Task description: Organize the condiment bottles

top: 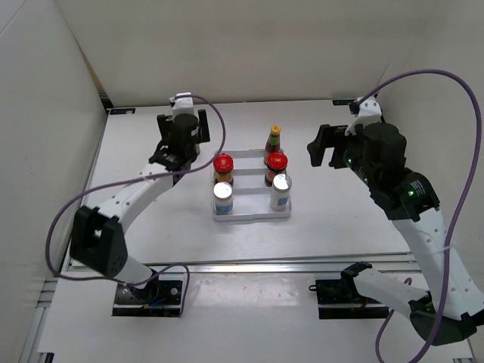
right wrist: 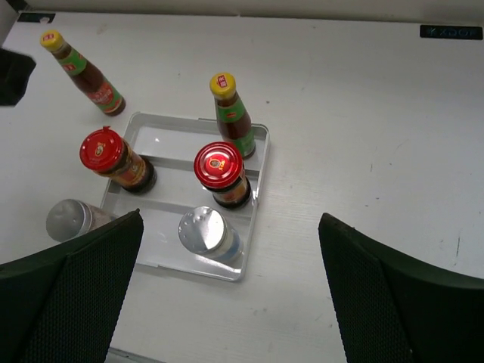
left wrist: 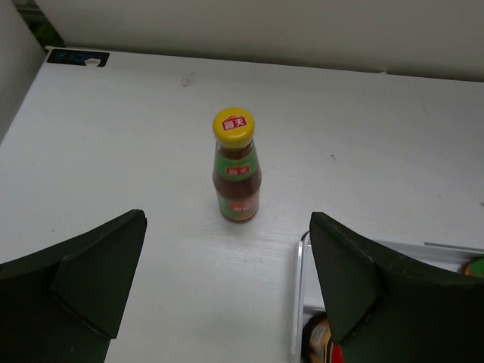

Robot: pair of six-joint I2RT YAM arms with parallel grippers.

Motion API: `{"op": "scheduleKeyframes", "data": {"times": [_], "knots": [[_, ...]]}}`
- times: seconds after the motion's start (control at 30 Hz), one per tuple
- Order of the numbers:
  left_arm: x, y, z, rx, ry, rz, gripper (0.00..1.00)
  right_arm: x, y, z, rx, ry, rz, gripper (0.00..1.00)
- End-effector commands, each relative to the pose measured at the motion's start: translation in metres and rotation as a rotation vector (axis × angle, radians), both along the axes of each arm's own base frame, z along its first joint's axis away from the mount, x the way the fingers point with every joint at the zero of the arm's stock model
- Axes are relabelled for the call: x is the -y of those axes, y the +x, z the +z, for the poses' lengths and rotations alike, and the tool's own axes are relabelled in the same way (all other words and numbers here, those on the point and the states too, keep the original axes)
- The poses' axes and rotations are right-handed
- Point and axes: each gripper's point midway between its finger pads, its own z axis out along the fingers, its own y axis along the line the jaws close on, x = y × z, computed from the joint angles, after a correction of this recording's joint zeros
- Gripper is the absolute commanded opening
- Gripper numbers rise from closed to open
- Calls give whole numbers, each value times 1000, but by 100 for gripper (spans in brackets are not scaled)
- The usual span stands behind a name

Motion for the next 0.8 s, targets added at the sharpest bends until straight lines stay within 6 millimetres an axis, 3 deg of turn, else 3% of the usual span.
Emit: {"op": "scheduleKeyframes", "data": {"times": [0.0,0.07,0.13,0.2,0.23,0.43,0.77], "knots": [[3,44,17,43,-58,-52,100,-4,1,-6,-28,-9,20,100],[-1,64,-3,5,-65,-29,100,-11,-4,-9,-36,-21,82,100],[-17,79,-8,-2,-104,3,100,-15,-6,-16,-52,-30,108,100],[-29,91,-30,-45,-100,14,100,-14,-11,-23,-57,-38,121,100],[-33,98,-31,-38,-103,23,100,-16,-18,-21,-50,-24,147,100],[-27,120,-81,-110,-67,-18,100,-21,-40,-12,25,37,227,100],[-24,145,-101,-112,-36,-15,100,-21,-37,-20,14,12,233,100]]}}
